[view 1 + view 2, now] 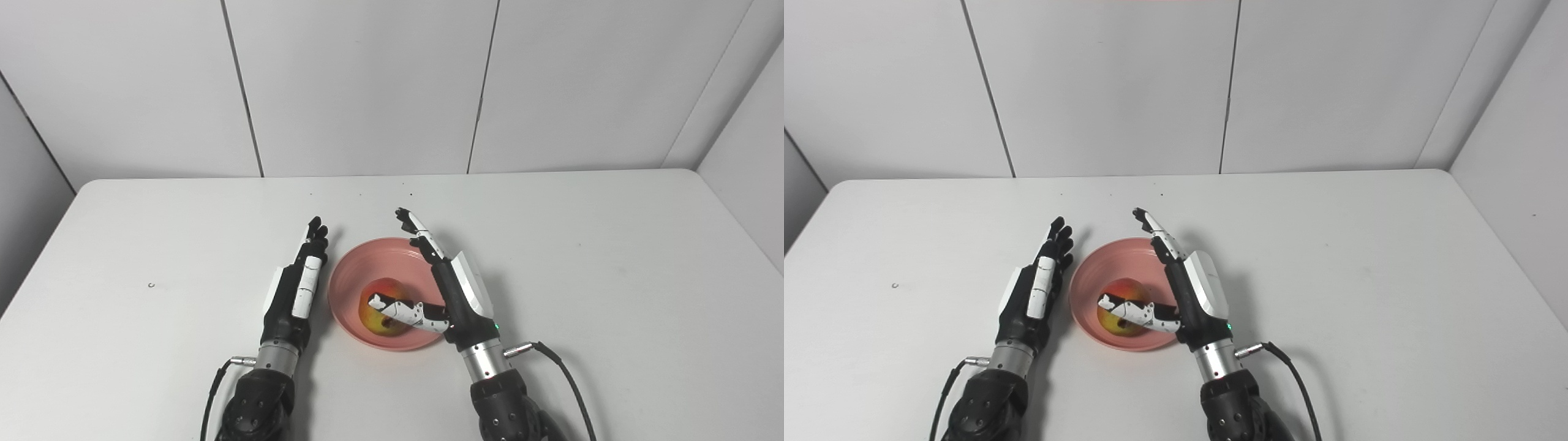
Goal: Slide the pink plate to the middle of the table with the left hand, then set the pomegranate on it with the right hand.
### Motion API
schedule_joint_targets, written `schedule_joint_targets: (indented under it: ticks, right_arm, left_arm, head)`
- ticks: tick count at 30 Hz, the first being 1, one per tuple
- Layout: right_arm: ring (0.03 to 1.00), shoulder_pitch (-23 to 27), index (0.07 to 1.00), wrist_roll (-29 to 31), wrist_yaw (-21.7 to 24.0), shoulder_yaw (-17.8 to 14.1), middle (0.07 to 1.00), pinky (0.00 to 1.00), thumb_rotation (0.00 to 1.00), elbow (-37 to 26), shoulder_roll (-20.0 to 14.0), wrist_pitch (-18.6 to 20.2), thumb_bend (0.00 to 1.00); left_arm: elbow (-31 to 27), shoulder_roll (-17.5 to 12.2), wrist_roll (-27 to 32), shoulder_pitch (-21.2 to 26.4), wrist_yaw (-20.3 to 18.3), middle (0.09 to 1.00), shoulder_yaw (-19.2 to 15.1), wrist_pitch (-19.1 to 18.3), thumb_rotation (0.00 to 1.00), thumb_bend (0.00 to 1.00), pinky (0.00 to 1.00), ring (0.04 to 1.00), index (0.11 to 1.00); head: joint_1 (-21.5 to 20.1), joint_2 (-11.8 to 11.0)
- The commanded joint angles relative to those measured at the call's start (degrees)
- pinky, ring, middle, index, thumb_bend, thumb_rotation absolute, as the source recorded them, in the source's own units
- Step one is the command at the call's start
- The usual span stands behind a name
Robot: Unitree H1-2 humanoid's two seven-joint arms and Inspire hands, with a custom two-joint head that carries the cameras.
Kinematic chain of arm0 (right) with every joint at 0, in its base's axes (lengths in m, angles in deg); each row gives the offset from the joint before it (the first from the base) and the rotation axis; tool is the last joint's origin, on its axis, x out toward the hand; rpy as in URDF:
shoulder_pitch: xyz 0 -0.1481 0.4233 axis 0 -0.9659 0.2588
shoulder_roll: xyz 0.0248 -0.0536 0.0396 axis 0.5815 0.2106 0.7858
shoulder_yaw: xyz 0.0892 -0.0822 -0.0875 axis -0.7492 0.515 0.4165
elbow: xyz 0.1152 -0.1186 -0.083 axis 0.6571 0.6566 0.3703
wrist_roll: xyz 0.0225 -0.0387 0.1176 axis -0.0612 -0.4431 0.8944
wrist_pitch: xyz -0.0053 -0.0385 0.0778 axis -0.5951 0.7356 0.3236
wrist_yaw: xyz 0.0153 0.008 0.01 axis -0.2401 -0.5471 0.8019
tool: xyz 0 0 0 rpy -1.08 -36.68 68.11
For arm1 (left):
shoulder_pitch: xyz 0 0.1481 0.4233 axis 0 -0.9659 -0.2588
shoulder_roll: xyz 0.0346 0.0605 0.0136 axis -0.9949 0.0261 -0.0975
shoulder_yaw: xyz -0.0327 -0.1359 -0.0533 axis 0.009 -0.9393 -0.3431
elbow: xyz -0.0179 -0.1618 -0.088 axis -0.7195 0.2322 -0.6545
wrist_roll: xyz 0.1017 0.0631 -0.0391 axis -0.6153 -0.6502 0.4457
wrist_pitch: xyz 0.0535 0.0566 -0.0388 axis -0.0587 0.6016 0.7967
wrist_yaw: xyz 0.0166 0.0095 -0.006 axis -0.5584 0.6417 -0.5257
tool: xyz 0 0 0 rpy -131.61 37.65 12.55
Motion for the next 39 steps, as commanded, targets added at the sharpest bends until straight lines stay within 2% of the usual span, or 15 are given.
schedule_joint_targets:
  ticks: [1,5,9,16,20,24,31,34,39]
  right_arm:
    - [0.896,0.9,0.927,0.5,-1.9,-0.8,0.913,0.86,0.81,-2.2,0.8,-3.7,0.68]
    - [0.885,0.7,0.925,1.8,-2.7,-2.3,0.907,0.83,0.85,-2.3,1.6,-3.9,0.66]
    - [0.921,0.3,0.929,6.0,-1.4,-4.2,0.920,0.89,0.88,-2.3,2.0,-2.4,0.67]
    - [0.939,0.1,0.936,9.0,-0.2,-7.1,0.942,0.92,0.98,-2.0,1.9,-0.6,0.66]
    - [0.949,0.2,0.932,13.8,0.7,-9.2,0.949,0.91,0.95,-0.7,2.2,-1.9,0.63]
    - [0.970,0.1,0.950,17.7,2.4,-10.3,0.965,0.93,0.96,-0.2,2.0,-1.6,0.61]
    - [0.977,-0.2,0.971,22.7,5.0,-11.2,0.980,0.96,1.00,1.5,1.8,-2.7,0.58]
    - [0.989,-0.2,0.988,25.8,6.6,-11.8,0.993,0.98,1.00,2.4,2.0,-2.0,0.59]
    - [0.999,0.2,0.997,27.8,7.7,-12.5,1.000,1.00,0.99,4.2,2.3,-2.3,0.59]
  left_arm:
    - [-1.1,0.0,-0.5,0.9,0.1,1.000,0.0,1.9,1.00,0.73,1.00,1.000,1.000]
    - [-1.3,-0.2,-0.7,0.9,0.0,1.000,0.1,1.6,1.00,0.73,1.00,1.000,1.000]
    - [-1.2,0.1,-0.7,0.9,0.5,1.000,-0.1,2.2,1.00,0.71,1.00,1.000,1.000]
    - [-1.4,0.0,-0.6,0.8,0.2,1.000,-0.1,2.0,1.00,0.70,1.00,1.000,1.000]
    - [-1.2,0.0,-0.4,0.8,0.2,1.000,-0.2,2.5,1.00,0.69,1.00,1.000,1.000]
    - [-1.2,0.0,-0.5,0.8,0.3,1.000,-0.3,2.7,1.00,0.70,1.00,1.000,1.000]
    - [-1.3,-0.1,-0.6,1.0,0.4,1.000,-0.4,2.4,1.00,0.70,1.00,1.000,1.000]
    - [-1.0,0.2,-0.4,0.9,0.8,1.000,-0.8,2.8,1.00,0.70,1.00,1.000,1.000]
    - [-0.7,0.3,-1.0,0.8,1.4,1.000,-0.9,3.6,1.00,0.69,1.00,1.000,1.000]
  head:
    - [0.0,0.0]
    - [0.0,0.0]
    - [0.1,0.1]
    - [0.1,0.1]
    - [0.2,0.0]
    - [0.2,0.2]
    - [0.2,0.2]
    - [0.1,0.2]
    - [0.1,0.3]
